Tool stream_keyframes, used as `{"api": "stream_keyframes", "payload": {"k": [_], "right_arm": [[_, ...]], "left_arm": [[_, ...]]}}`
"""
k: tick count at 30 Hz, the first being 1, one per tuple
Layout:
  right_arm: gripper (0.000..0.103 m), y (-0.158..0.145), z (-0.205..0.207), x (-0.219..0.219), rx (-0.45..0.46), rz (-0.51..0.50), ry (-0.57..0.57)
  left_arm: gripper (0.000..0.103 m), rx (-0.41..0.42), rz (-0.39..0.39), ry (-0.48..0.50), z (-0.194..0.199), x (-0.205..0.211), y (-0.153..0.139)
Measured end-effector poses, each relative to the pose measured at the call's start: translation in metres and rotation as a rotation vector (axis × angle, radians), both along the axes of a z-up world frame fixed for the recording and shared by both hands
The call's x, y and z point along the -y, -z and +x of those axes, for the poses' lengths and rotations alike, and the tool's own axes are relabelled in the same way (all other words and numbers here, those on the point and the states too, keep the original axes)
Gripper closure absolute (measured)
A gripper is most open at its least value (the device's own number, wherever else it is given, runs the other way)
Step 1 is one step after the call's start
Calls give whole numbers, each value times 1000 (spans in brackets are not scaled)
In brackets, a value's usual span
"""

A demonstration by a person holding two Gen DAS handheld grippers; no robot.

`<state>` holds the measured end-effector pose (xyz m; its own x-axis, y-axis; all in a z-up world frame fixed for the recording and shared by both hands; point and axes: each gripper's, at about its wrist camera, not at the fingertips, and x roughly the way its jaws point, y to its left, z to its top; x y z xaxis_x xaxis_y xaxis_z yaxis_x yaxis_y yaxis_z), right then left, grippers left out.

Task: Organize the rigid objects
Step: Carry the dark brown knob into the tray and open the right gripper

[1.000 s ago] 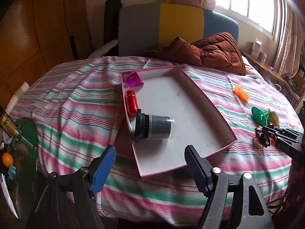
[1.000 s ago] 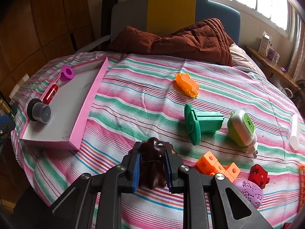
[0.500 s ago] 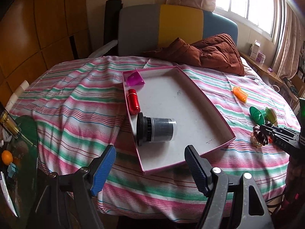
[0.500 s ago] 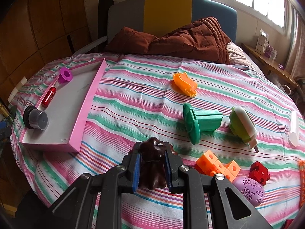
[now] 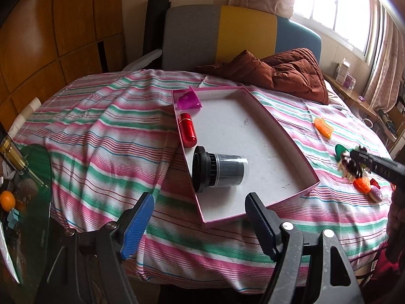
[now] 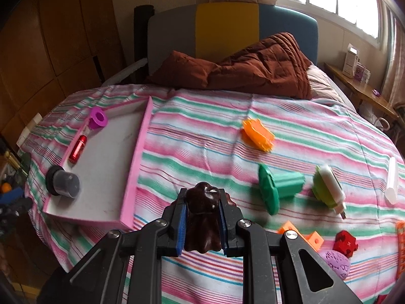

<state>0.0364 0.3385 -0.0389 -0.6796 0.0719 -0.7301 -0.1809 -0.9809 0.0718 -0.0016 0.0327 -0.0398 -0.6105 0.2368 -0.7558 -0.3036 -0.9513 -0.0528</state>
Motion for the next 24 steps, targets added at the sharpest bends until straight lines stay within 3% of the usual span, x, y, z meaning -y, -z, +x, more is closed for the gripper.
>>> {"api": "stream_keyframes", "payload": {"k": [7,12,16,24], "right_arm": [[82,-28,-45,49,-45,-55,-111],[82,-31,-91,94,-39,-90,-189],[82,-18,-128,126,12,-142,-232],[80,25,-171,176,150,-119,-284]], "left_arm": [[27,-3,27,-33,-4,14,0],[27,4,51,-71,-9,30,0],[27,9,58,-91,-13,41,2],[27,30,66,-127,-21,56,9]]}}
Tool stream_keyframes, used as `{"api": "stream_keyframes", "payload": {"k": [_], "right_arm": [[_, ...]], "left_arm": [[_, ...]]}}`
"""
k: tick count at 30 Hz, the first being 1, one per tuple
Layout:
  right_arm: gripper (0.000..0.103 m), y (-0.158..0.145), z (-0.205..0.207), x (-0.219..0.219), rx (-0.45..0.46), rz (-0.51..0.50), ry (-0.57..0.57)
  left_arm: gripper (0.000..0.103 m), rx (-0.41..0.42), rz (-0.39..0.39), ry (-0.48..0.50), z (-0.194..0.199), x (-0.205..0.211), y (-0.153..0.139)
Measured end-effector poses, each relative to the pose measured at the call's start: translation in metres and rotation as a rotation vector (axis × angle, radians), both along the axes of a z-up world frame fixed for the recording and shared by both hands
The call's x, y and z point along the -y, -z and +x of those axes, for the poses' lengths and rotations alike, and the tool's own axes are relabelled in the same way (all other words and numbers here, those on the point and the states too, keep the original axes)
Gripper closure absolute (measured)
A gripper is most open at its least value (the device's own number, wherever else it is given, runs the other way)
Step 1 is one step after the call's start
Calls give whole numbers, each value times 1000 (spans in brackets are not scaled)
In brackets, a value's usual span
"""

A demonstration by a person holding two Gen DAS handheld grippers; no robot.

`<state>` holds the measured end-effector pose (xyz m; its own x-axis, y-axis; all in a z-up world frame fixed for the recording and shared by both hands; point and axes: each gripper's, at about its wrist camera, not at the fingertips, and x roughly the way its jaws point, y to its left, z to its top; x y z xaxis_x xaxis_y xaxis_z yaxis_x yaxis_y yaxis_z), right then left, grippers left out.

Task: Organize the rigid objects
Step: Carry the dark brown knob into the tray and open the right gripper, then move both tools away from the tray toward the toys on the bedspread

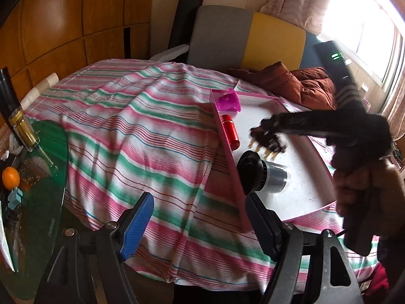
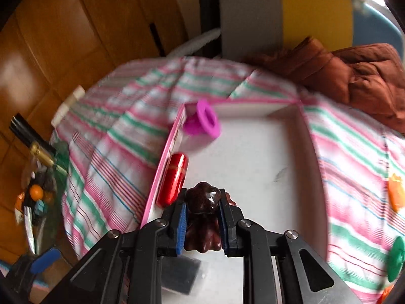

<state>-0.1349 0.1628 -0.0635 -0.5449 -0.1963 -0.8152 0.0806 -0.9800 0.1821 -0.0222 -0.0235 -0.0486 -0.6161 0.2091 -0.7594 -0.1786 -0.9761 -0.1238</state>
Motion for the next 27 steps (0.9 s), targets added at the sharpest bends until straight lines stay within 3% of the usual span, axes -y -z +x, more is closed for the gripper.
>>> {"api": "stream_keyframes", "payload": {"k": [5,9,17,27], "right_arm": [[75,-4,6,8,-40,7,-26],[60,-22,20,4,-101,13,-30],[55,-47,51,-19,-179,-10,25],[49,-56,100,-57,-231,27,86]], "left_arm": [[27,1,0,-5,-1,2,2],[27,-11,0,-6,0,1,-2],[27,-35,-21,7,7,-5,-11],[27,-64,-49,47,18,-22,-21]]}}
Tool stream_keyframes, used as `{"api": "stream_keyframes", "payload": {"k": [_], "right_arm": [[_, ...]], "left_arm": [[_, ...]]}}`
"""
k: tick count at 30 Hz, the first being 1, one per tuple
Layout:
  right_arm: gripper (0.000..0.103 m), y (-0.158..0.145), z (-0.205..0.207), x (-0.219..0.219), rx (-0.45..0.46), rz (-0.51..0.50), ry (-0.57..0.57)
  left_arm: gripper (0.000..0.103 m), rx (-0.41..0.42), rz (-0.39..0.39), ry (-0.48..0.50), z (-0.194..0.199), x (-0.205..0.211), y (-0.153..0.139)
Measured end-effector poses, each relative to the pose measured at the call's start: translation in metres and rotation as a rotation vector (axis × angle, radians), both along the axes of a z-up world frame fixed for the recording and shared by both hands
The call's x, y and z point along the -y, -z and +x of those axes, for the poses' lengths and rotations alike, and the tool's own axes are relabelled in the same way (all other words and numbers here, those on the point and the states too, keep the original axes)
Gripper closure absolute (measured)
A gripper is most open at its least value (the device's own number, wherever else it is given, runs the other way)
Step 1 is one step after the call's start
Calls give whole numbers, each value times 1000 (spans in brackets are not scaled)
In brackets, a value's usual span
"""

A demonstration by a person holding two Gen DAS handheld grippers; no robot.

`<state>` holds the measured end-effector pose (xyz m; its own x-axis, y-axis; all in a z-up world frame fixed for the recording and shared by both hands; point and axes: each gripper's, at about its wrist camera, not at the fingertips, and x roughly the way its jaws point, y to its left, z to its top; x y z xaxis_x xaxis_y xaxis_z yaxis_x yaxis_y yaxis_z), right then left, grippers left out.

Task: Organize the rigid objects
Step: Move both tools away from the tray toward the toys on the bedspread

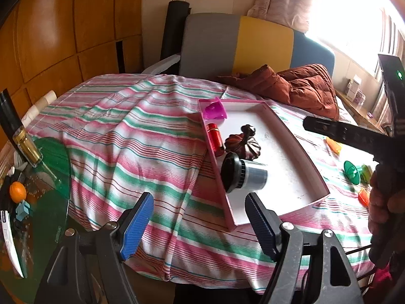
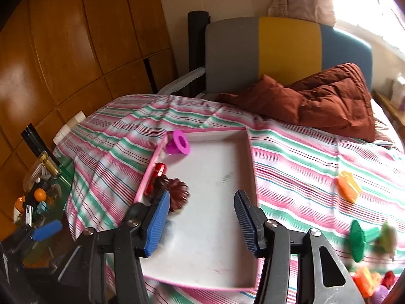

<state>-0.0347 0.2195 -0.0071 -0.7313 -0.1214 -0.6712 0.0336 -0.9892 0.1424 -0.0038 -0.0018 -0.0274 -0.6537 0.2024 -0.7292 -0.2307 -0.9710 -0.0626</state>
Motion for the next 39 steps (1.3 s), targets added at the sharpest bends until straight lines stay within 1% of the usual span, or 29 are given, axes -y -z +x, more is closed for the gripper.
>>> {"api": "stream_keyframes", "payload": {"k": [6,13,18,24,28,31,35,38,39], "right_arm": [[48,1,24,-30,-11,-7,57],[47,1,45,-73,-18,-23,152],[43,-2,62,-110,-27,-12,231],[40,-5,88,-167,-37,18,365],[39,-2,108,-209,-37,22,476],[39,3,124,-239,-40,1,562],[39,9,143,-272,-45,-65,661],[39,9,146,-286,-35,-107,702],[37,8,148,-290,-33,-117,715]], "left_arm": [[27,-8,-21,36,7,-15,-3],[27,-17,-40,87,14,-35,-5],[27,-23,-54,123,17,-49,-8],[27,-32,-78,178,17,-71,-11],[27,-41,-43,243,19,-87,-17],[27,-34,-41,291,17,-107,-19],[27,0,-43,355,11,-138,-19],[27,13,-53,392,7,-164,-19],[27,22,-54,406,3,-174,-19]]}}
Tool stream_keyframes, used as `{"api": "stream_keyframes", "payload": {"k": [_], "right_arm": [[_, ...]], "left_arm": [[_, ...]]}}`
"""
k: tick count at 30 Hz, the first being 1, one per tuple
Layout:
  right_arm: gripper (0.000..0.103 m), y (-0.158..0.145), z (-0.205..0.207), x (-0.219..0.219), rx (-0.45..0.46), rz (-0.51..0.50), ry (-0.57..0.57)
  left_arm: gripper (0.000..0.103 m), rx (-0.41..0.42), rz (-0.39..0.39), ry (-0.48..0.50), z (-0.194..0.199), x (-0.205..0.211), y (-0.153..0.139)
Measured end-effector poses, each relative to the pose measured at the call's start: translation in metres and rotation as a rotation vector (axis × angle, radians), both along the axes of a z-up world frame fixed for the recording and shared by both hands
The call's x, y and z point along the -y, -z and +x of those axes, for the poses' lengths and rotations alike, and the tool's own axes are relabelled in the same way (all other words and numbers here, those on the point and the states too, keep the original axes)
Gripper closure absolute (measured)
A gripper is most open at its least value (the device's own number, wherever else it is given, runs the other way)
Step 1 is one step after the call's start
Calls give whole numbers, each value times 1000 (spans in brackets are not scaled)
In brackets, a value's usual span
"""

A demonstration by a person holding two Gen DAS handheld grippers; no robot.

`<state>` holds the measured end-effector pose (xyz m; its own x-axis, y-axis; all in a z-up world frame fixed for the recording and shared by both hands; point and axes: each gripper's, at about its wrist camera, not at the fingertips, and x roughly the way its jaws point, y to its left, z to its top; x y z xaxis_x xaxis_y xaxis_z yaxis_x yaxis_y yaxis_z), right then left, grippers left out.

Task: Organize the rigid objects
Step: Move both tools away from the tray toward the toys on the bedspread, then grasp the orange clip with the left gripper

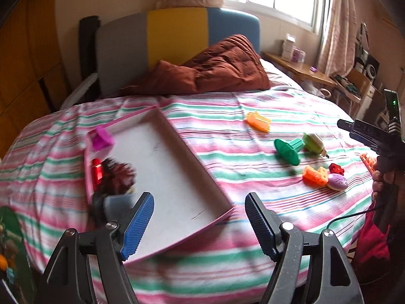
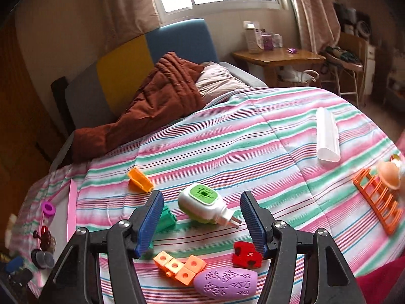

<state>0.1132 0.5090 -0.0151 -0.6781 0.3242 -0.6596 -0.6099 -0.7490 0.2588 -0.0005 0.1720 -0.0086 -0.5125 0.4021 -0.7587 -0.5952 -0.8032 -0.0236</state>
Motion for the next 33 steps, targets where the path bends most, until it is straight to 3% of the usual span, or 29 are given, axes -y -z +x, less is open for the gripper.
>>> {"api": "stream_keyframes", "payload": {"k": [3,7,15,22,33], "right_arm": [[35,-1,5,-7,-10,-32,20],[34,-2,10,-11,-18,-44,43],[32,1,8,-10,-12,-60,26],[30,1,7,-10,-13,-68,20],[29,3,11,-17,-22,-93,43]], "left_arm": [[27,39,7,39,-10,-25,2],[27,159,56,72,-30,-60,10],[27,251,60,96,-68,-122,23],[34,351,85,82,-99,-168,38],[36,456,97,29,-137,-218,71]]}}
